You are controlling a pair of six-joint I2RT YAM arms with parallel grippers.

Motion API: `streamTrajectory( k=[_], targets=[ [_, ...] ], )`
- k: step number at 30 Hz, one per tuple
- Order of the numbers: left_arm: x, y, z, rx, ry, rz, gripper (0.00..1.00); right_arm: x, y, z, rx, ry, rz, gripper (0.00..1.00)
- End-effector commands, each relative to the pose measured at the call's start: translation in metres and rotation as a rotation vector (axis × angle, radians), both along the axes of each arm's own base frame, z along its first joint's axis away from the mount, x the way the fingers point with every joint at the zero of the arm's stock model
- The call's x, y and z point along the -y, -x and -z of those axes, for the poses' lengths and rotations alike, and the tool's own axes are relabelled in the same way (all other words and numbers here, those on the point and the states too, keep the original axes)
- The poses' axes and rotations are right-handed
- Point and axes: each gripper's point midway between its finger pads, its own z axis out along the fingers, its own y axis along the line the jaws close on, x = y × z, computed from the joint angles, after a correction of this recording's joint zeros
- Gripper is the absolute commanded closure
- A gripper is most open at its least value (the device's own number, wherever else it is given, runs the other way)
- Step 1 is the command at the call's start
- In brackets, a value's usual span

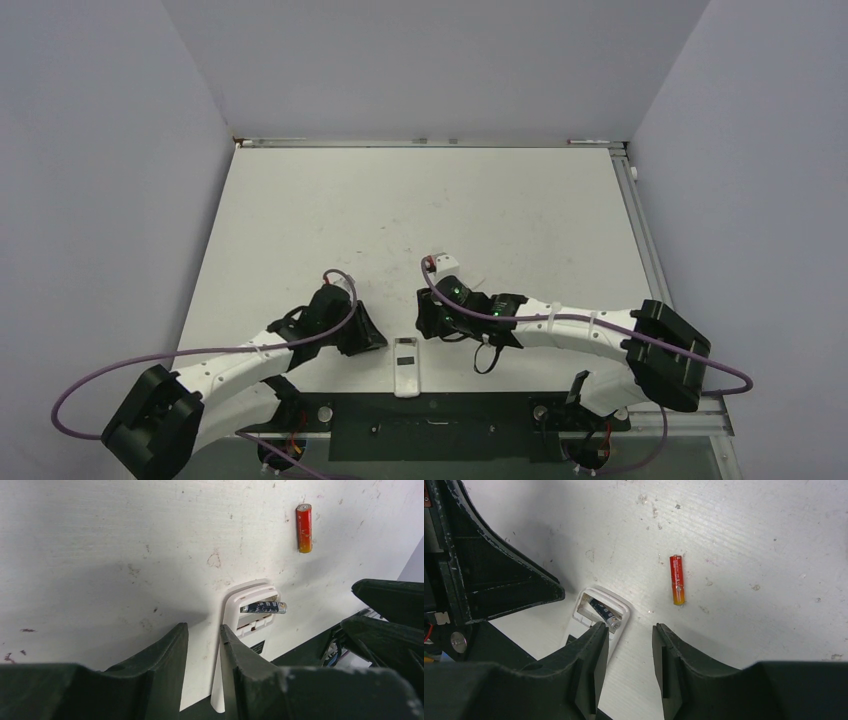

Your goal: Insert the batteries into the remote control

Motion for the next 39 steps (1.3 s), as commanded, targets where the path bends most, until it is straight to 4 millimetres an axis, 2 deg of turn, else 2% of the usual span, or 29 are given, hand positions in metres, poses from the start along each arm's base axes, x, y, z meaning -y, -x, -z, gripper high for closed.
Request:
streamTrajectory(
  k=[1, 12, 20, 23, 29, 39],
  targets=[
    [0.022, -0.018, -0.024, 0.074, 0.091, 0.051, 0.75, -0.011, -0.003, -0.018, 0.01, -0.115, 0.014, 0.63],
    [0.024, -0.018, -0.015, 0.05, 0.092, 0.055, 0.85, -0.016, 0.002, -0.005, -0.037, -0.15, 0.033, 0.64],
    [0.024, -0.016, -0.017, 0.056, 0.102, 0.055, 0.87, -0.025, 0.007, -0.001, -0.066, -0.185, 0.011, 0.65],
    [0.028, -0.02, -0.024, 0.088, 0.135, 0.055, 0.86, -0.025, 0.008, 0.0, -0.071, -0.187, 0.013, 0.65],
    [0.031, -0.02, -0.031, 0.12, 0.186, 0.055, 0.78, -0.024, 0.009, 0.003, -0.078, -0.183, 0.018, 0.65],
    [0.031, -0.015, -0.024, 0.099, 0.182, 0.065, 0.78, -0.022, 0.01, 0.011, -0.091, -0.166, 0.027, 0.66]
  ],
)
